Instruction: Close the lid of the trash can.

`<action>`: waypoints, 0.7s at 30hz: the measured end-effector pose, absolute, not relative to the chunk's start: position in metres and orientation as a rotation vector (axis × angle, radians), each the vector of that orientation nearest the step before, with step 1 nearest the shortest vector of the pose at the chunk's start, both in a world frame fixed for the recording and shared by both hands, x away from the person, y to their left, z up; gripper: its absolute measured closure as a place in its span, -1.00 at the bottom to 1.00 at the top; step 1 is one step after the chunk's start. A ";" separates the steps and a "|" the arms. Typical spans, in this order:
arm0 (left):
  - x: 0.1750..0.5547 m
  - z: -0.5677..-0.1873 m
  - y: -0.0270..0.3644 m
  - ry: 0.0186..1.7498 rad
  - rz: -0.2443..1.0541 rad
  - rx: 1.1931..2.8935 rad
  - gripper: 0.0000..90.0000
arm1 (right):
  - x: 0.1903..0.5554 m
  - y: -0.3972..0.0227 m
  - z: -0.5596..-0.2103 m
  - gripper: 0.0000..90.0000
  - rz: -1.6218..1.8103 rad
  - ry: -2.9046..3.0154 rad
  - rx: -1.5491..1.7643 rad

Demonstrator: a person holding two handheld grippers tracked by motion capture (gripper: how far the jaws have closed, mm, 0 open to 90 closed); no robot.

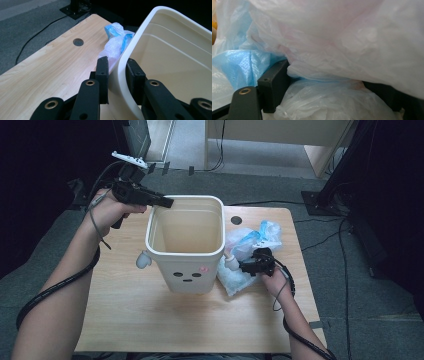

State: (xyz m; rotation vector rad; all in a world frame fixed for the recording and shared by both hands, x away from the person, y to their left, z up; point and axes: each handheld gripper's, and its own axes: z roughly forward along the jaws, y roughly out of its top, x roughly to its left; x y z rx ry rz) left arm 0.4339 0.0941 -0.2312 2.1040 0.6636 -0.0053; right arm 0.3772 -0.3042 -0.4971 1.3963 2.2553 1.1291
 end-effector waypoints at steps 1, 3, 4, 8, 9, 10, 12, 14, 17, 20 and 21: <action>0.435 -0.233 0.095 0.666 -0.011 2.103 0.66 | 0.377 -0.304 -0.497 -0.50 1.129 2.256 1.396; 0.436 -0.235 0.096 0.665 -0.018 2.099 0.66 | 0.377 -0.304 -0.497 -0.50 1.130 2.255 1.396; 0.436 -0.236 0.096 0.665 -0.019 2.095 0.66 | 0.377 -0.304 -0.497 -0.50 1.130 2.255 1.396; 0.436 -0.237 0.097 0.666 -0.023 2.092 0.65 | 0.377 -0.305 -0.497 -0.50 1.132 2.256 1.394; 0.436 -0.237 0.097 0.666 -0.024 2.091 0.65 | 0.377 -0.305 -0.497 -0.50 1.132 2.257 1.394; 0.436 -0.237 0.097 0.666 -0.025 2.090 0.64 | 0.377 -0.305 -0.497 -0.50 1.132 2.257 1.394; 0.435 -0.237 0.097 0.662 -0.016 2.099 0.61 | 0.377 -0.305 -0.497 -0.50 1.131 2.257 1.392; 0.434 -0.237 0.096 0.650 -0.004 2.109 0.56 | 0.377 -0.305 -0.497 -0.50 1.129 2.258 1.394; 0.433 -0.239 0.098 0.646 0.001 2.115 0.53 | 0.377 -0.304 -0.497 -0.50 1.129 2.258 1.394; 0.433 -0.239 0.102 0.644 0.004 2.108 0.50 | 0.377 -0.304 -0.497 -0.50 1.129 2.257 1.394; 0.433 -0.239 0.103 0.641 0.005 2.106 0.50 | 0.377 -0.304 -0.497 -0.50 1.129 2.257 1.394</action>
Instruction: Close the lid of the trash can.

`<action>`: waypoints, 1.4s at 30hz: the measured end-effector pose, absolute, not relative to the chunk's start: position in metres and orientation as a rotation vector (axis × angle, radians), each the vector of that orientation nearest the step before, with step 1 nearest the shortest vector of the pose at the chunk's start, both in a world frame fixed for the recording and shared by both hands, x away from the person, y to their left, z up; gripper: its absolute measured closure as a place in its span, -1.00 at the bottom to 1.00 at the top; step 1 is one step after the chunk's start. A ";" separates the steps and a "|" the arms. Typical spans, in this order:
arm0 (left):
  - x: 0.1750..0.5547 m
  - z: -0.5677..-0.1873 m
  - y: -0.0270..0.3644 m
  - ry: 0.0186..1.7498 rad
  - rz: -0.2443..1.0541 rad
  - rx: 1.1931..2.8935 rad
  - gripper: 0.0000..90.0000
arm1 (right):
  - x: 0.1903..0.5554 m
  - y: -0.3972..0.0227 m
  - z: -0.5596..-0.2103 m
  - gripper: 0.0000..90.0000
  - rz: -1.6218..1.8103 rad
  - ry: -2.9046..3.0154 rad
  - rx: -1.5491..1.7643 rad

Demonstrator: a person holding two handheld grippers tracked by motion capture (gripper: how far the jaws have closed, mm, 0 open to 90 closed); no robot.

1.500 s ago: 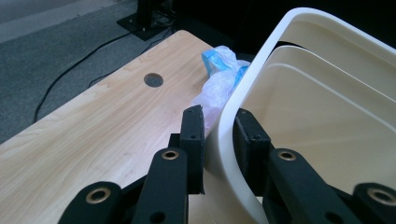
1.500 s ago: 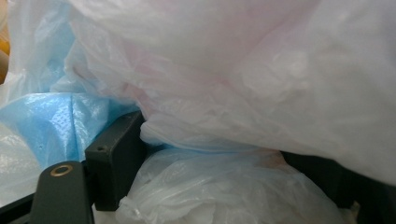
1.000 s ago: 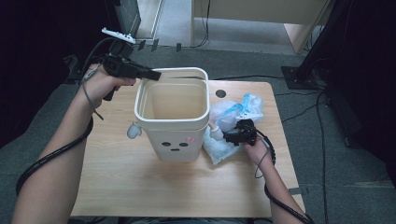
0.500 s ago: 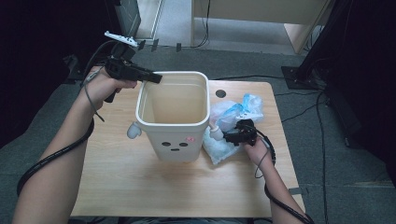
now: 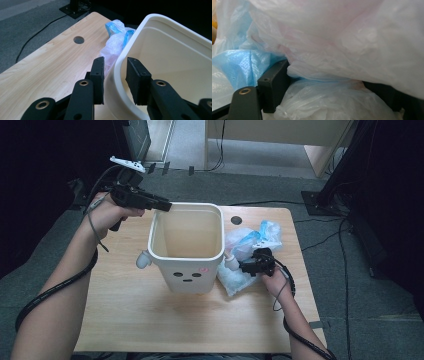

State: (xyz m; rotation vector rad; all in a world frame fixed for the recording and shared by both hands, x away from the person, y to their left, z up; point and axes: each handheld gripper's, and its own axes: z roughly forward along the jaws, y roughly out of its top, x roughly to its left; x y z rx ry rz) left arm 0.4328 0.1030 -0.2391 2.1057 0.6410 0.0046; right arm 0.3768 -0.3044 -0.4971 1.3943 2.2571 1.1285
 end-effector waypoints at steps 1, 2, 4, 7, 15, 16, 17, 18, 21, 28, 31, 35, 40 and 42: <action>0.432 -0.239 0.104 0.638 0.005 2.104 0.48 | 0.377 -0.304 -0.497 -0.50 1.129 2.257 1.395; 0.432 -0.239 0.105 0.638 0.008 2.105 0.48 | 0.377 -0.305 -0.497 -0.50 1.129 2.258 1.392; 0.432 -0.239 0.108 0.637 0.010 2.107 0.47 | 0.377 -0.305 -0.497 -0.50 1.130 2.256 1.393; 0.431 -0.237 0.112 0.638 0.014 2.106 0.45 | 0.377 -0.305 -0.497 -0.50 1.128 2.257 1.390; 0.427 -0.234 0.121 0.625 0.035 2.093 0.34 | 0.376 -0.305 -0.497 -0.50 1.131 2.256 1.392; 0.427 -0.234 0.122 0.626 0.037 2.091 0.30 | 0.376 -0.305 -0.497 -0.50 1.132 2.256 1.391; 0.426 -0.233 0.124 0.630 0.037 2.085 0.28 | 0.376 -0.305 -0.497 -0.50 1.132 2.255 1.391; 0.426 -0.233 0.125 0.626 0.041 2.087 0.25 | 0.376 -0.305 -0.498 -0.50 1.132 2.254 1.391; 0.424 -0.232 0.129 0.619 0.062 2.083 0.14 | 0.376 -0.305 -0.498 -0.50 1.133 2.255 1.394; 0.421 -0.231 0.138 0.615 0.093 2.065 -0.03 | 0.376 -0.305 -0.498 -0.50 1.133 2.255 1.394; 0.420 -0.233 0.143 0.617 0.104 2.064 -0.07 | 0.376 -0.305 -0.498 -0.50 1.132 2.255 1.393; 0.418 -0.235 0.150 0.624 0.115 2.051 -0.12 | 0.376 -0.305 -0.498 -0.50 1.133 2.256 1.395; 0.416 -0.238 0.156 0.624 0.128 2.052 -0.16 | 0.376 -0.305 -0.498 -0.50 1.130 2.256 1.394; 0.415 -0.241 0.158 0.625 0.134 2.046 -0.16 | 0.376 -0.305 -0.498 -0.50 1.130 2.256 1.393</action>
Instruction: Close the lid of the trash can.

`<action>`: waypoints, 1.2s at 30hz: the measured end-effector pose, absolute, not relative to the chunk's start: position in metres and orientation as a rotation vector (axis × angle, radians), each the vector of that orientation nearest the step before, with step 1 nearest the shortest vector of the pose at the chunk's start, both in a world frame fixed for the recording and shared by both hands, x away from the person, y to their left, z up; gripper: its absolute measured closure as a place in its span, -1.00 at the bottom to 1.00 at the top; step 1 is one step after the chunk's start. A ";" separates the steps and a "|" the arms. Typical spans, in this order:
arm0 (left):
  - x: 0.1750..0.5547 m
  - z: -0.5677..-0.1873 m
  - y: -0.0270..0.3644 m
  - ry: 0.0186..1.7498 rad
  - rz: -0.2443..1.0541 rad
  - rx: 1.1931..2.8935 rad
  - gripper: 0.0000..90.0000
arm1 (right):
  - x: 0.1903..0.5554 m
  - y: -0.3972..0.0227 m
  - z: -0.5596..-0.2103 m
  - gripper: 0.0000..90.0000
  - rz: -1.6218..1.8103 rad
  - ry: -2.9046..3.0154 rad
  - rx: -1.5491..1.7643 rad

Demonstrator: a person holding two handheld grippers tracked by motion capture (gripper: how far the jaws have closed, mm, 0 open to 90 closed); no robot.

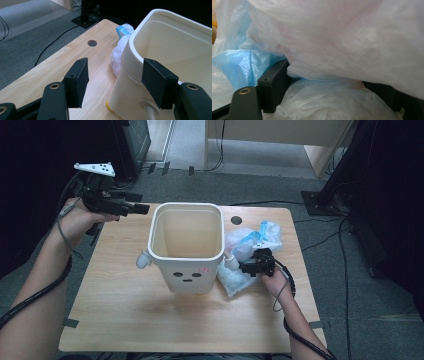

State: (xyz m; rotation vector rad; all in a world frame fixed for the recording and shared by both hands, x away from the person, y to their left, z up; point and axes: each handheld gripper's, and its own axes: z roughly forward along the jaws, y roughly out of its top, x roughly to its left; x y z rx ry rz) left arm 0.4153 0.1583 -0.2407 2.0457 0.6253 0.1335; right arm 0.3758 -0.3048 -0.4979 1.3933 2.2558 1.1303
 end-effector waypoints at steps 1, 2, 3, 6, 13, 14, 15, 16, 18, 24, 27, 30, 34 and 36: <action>0.415 -0.242 0.159 0.626 0.136 2.045 -0.17 | 0.376 -0.305 -0.498 -0.50 1.131 2.255 1.395; 0.414 -0.243 0.160 0.628 0.136 2.042 -0.17 | 0.376 -0.305 -0.498 -0.50 1.130 2.255 1.393; 0.414 -0.245 0.161 0.632 0.134 2.036 -0.19 | 0.376 -0.305 -0.498 -0.50 1.130 2.256 1.394; 0.414 -0.249 0.164 0.642 0.134 2.030 -0.19 | 0.376 -0.305 -0.498 -0.50 1.129 2.255 1.392; 0.412 -0.260 0.169 0.659 0.147 2.021 -0.21 | 0.375 -0.303 -0.498 -0.50 1.129 2.259 1.395; 0.411 -0.261 0.170 0.659 0.160 2.022 -0.21 | 0.375 -0.303 -0.498 -0.50 1.128 2.259 1.394; 0.411 -0.263 0.170 0.654 0.181 2.022 -0.21 | 0.375 -0.303 -0.498 -0.50 1.129 2.259 1.394; 0.410 -0.265 0.171 0.649 0.188 2.020 -0.21 | 0.375 -0.304 -0.498 -0.50 1.128 2.260 1.393; 0.410 -0.269 0.173 0.659 0.182 2.013 -0.21 | 0.375 -0.303 -0.498 -0.50 1.129 2.259 1.394; 0.409 -0.278 0.175 0.666 0.172 2.015 -0.22 | 0.375 -0.303 -0.498 -0.50 1.127 2.261 1.393; 0.409 -0.282 0.175 0.668 0.167 2.017 -0.22 | 0.375 -0.303 -0.498 -0.50 1.125 2.262 1.391; 0.409 -0.287 0.175 0.671 0.167 2.019 -0.23 | 0.375 -0.303 -0.498 -0.50 1.125 2.263 1.390; 0.408 -0.294 0.176 0.678 0.159 2.019 -0.23 | 0.375 -0.303 -0.498 -0.50 1.126 2.262 1.388; 0.407 -0.298 0.177 0.685 0.156 2.015 -0.24 | 0.375 -0.302 -0.497 -0.50 1.124 2.265 1.391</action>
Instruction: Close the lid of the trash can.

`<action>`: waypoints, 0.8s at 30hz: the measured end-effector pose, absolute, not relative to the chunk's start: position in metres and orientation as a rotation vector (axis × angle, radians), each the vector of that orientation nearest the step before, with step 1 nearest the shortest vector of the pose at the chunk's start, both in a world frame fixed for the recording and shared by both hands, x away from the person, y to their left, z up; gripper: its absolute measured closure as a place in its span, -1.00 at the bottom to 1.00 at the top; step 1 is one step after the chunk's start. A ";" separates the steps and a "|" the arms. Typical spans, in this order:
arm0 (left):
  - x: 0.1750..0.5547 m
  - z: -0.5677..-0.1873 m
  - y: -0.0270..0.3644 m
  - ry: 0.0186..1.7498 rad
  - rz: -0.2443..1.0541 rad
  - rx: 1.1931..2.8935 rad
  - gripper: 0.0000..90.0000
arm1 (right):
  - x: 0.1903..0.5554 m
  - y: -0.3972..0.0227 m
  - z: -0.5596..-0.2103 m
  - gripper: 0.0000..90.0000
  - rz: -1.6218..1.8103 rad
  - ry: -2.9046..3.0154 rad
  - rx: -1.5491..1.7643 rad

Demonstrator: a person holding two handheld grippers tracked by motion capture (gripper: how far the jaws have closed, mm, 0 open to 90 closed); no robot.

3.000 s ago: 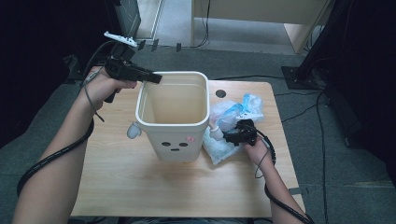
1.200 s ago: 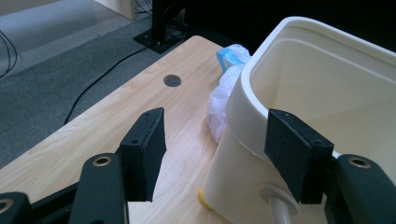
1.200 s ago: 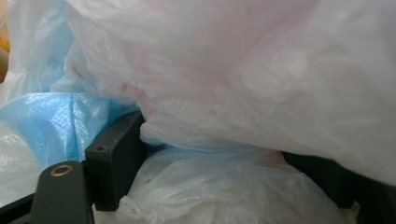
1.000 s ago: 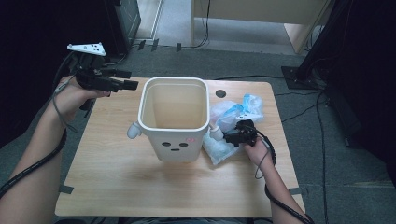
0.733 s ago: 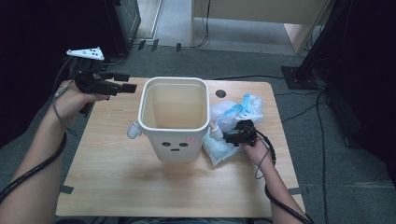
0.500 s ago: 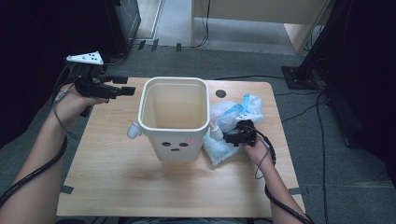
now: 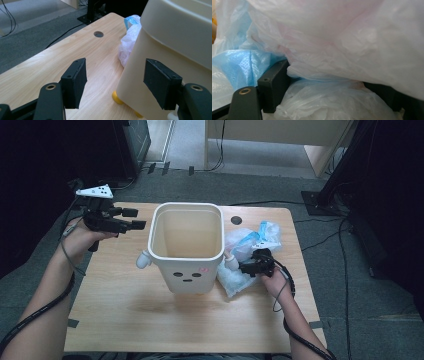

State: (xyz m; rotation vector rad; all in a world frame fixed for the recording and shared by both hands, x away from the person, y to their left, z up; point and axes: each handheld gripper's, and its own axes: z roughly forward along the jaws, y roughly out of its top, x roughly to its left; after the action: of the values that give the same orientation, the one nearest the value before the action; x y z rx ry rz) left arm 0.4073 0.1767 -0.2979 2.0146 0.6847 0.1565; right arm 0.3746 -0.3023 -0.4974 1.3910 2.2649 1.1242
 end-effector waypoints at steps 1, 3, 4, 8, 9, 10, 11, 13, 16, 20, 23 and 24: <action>0.407 -0.300 0.177 0.686 0.154 2.013 -0.24 | 0.375 -0.302 -0.497 -0.50 1.125 2.265 1.391; 0.407 -0.302 0.178 0.687 0.153 2.010 -0.24 | 0.374 -0.302 -0.497 -0.50 1.126 2.264 1.392; 0.406 -0.307 0.179 0.692 0.153 2.011 -0.24 | 0.374 -0.302 -0.497 -0.50 1.124 2.265 1.392; 0.406 -0.313 0.180 0.698 0.146 2.015 -0.24 | 0.374 -0.302 -0.497 -0.50 1.124 2.265 1.391; 0.406 -0.314 0.181 0.698 0.148 2.022 -0.24 | 0.374 -0.302 -0.497 -0.50 1.124 2.265 1.393; 0.406 -0.315 0.181 0.697 0.149 2.024 -0.24 | 0.374 -0.302 -0.497 -0.50 1.124 2.265 1.394; 0.406 -0.315 0.181 0.698 0.150 2.023 -0.24 | 0.374 -0.302 -0.497 -0.50 1.123 2.265 1.393; 0.406 -0.316 0.181 0.697 0.153 2.018 -0.24 | 0.374 -0.301 -0.497 -0.50 1.122 2.266 1.393; 0.405 -0.320 0.181 0.694 0.153 2.017 -0.25 | 0.374 -0.301 -0.497 -0.50 1.123 2.266 1.393; 0.403 -0.329 0.182 0.704 0.156 2.015 -0.25 | 0.374 -0.301 -0.498 -0.50 1.125 2.267 1.388; 0.402 -0.336 0.184 0.705 0.155 2.023 -0.25 | 0.374 -0.301 -0.498 -0.50 1.125 2.267 1.388; 0.402 -0.338 0.184 0.703 0.156 2.022 -0.25 | 0.374 -0.301 -0.498 -0.50 1.125 2.268 1.388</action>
State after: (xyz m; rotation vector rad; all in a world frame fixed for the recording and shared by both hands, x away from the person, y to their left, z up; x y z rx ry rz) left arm 0.4017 0.1841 -0.3380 2.0218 0.7032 0.1557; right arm 0.3739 -0.3012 -0.4975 1.3878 2.2681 1.1250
